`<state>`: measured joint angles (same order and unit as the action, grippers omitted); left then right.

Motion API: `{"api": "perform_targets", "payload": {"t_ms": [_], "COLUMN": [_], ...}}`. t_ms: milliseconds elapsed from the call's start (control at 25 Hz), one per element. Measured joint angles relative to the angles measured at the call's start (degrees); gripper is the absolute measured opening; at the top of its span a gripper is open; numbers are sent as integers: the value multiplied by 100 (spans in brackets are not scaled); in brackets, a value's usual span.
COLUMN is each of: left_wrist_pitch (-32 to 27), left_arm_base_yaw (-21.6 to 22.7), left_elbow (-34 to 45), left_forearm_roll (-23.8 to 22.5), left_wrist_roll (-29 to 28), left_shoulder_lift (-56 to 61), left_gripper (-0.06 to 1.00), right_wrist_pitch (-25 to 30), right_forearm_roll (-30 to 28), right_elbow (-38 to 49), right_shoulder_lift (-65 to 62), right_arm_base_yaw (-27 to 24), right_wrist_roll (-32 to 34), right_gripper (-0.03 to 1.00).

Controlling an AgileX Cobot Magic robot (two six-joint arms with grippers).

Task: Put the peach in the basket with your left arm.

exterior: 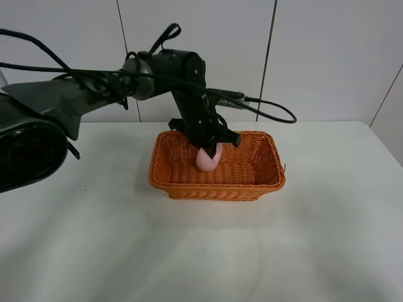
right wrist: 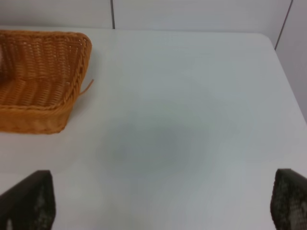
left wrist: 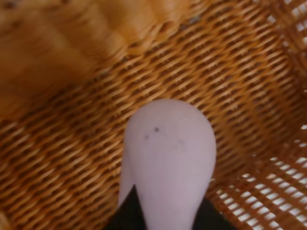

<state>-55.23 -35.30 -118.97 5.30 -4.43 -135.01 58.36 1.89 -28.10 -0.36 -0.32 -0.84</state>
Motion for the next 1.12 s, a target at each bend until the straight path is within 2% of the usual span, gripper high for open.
{"api": "perform_targets", "payload": {"t_ms": [120, 240, 360, 560, 720, 880, 1120], "left_wrist_pitch": [-23, -82, -305, -1072, -1176, -1176, -1176], "left_arm_base_yaw": [0, 11, 11, 11, 159, 638, 1699], "left_elbow": [0, -68, -363, -1338, -1845, -1889, -1883], "left_forearm_roll": [-45, -77, -77, -373, -530, -530, -561], "left_wrist_roll": [-11, -48, -73, -73, -129, -128, 43], "left_shoulder_lift": [-155, -171, -141, 39, 247, 281, 261], "left_gripper": [35, 64, 77, 80, 80, 80, 80], "right_wrist_pitch": [0, 0, 0, 0, 0, 0, 0], "right_forearm_roll": [0, 0, 0, 0, 0, 0, 0], "right_elbow": [0, 0, 0, 0, 0, 0, 0], "right_shoulder_lift": [0, 0, 0, 0, 0, 0, 0], "right_arm_base_yaw": [0, 0, 0, 0, 0, 0, 0], "right_wrist_roll": [0, 0, 0, 0, 0, 0, 0], "right_gripper": [69, 69, 69, 69, 69, 69, 69]}}
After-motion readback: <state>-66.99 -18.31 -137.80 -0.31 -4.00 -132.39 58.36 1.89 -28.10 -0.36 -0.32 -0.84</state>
